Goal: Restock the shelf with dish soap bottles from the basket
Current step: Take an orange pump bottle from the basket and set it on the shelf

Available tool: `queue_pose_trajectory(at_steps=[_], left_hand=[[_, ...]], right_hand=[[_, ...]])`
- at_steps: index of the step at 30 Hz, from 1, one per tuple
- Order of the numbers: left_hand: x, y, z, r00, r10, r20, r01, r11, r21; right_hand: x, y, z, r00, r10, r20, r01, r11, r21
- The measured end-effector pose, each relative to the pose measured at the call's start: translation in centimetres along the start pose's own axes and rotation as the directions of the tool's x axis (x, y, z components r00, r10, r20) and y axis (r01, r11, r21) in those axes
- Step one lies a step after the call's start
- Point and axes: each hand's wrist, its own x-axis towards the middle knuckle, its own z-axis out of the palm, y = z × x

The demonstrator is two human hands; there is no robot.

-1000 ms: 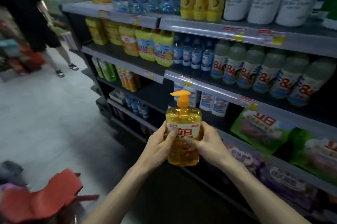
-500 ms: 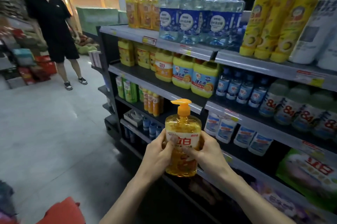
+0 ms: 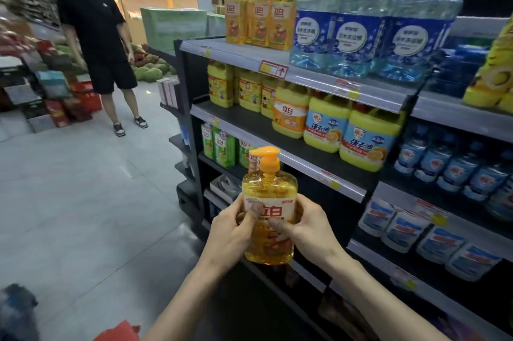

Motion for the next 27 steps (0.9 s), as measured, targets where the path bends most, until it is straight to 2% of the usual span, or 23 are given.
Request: queue_pose_trajectory(at_steps=[7, 15, 20, 27], left_hand=[[9.4, -1.1, -4.6, 0.995, 0.010, -0.099, -0.005, 0.999, 0.049], [22.2, 1.6, -11.2, 0.988, 0.042, -0.146, -0.027, 0.995, 0.101], [28.9, 5.0, -15.0, 0.978, 0.138, -0.156, -0.118, 0.984, 0.131], [36.9, 9.2, -20.1, 0.933, 0.347, -0.096, -0.341, 0.937, 0.078]], right_hand=[[12.0, 0.1, 2.4, 0.998, -0.041, 0.057, 0.041, 0.999, -0.003], [27.0, -3.4, 3.3, 0.983, -0.162, 0.089, 0.163, 0.987, -0.004], [34.0, -7.9, 3.6, 0.964, -0.260, 0.052, 0.260, 0.966, 0.008], [41.3, -14.4, 3.6, 0.901, -0.433, -0.033, 0.433, 0.902, -0.001]])
